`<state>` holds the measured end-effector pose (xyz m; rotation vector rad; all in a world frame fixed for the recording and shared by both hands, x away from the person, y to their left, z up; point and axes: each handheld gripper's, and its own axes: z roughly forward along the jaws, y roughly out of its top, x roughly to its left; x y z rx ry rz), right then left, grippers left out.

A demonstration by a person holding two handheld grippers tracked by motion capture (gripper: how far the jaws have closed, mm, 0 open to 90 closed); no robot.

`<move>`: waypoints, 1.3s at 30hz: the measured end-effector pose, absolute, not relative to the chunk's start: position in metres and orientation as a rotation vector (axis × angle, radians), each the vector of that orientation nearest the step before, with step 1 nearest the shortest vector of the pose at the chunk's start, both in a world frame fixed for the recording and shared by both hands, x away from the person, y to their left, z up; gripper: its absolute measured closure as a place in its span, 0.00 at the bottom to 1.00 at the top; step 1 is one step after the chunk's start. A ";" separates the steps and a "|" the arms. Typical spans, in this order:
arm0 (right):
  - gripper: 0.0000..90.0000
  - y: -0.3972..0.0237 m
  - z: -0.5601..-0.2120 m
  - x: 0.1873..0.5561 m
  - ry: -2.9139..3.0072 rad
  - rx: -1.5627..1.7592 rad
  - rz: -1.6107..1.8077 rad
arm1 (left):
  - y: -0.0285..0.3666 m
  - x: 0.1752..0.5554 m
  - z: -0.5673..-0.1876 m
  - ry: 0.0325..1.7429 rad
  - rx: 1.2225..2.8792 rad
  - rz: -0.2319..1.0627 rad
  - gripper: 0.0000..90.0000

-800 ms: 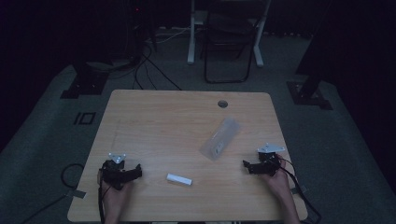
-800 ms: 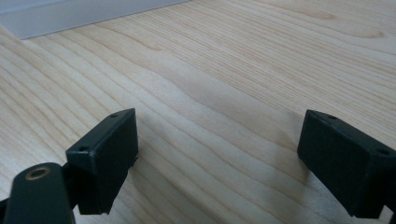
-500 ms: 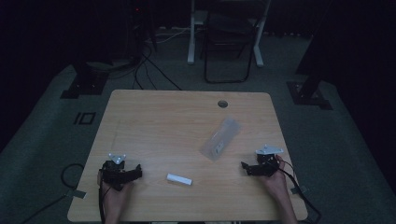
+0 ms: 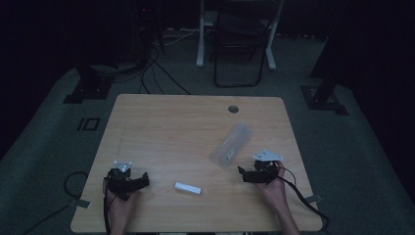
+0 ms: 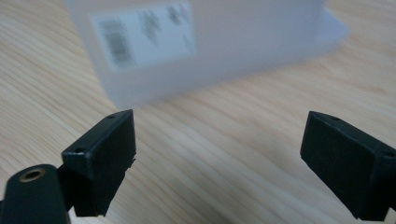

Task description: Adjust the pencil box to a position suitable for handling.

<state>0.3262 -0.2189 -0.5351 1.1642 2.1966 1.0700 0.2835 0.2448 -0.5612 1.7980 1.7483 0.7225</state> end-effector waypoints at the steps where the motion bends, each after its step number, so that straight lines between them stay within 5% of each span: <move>1: 0.11 -0.219 -0.535 0.326 2.197 1.164 1.070 | 0.245 0.284 -0.561 1.749 1.798 0.723 0.00; 12: 0.11 -0.149 -0.523 0.335 2.147 1.137 1.075 | 0.245 0.284 -0.561 1.749 1.798 0.723 0.00; 18: 0.12 -0.147 -0.527 0.338 2.131 1.125 0.988 | 0.245 0.284 -0.561 1.749 1.798 0.723 0.00; 21: 0.23 -0.153 -0.527 0.334 2.117 1.086 0.961 | 0.245 0.284 -0.561 1.749 1.798 0.723 0.00; 24: 0.50 -0.171 -0.527 0.332 2.101 1.119 1.000 | 0.245 0.284 -0.561 1.749 1.798 0.723 0.00; 26: 0.59 -0.180 -0.529 0.333 2.093 1.153 1.018 | 0.245 0.284 -0.561 1.749 1.798 0.723 0.00; 31: 0.60 -0.189 -0.535 0.338 2.055 1.219 0.995 | 0.244 0.284 -0.561 1.748 1.796 0.723 0.00; 33: 0.52 -0.189 -0.541 0.342 2.048 1.254 0.986 | 0.244 0.284 -0.561 1.748 1.795 0.722 0.00; 39: 0.64 -0.188 -0.551 0.353 2.051 1.265 0.954 | 0.244 0.284 -0.561 1.748 1.795 0.722 0.00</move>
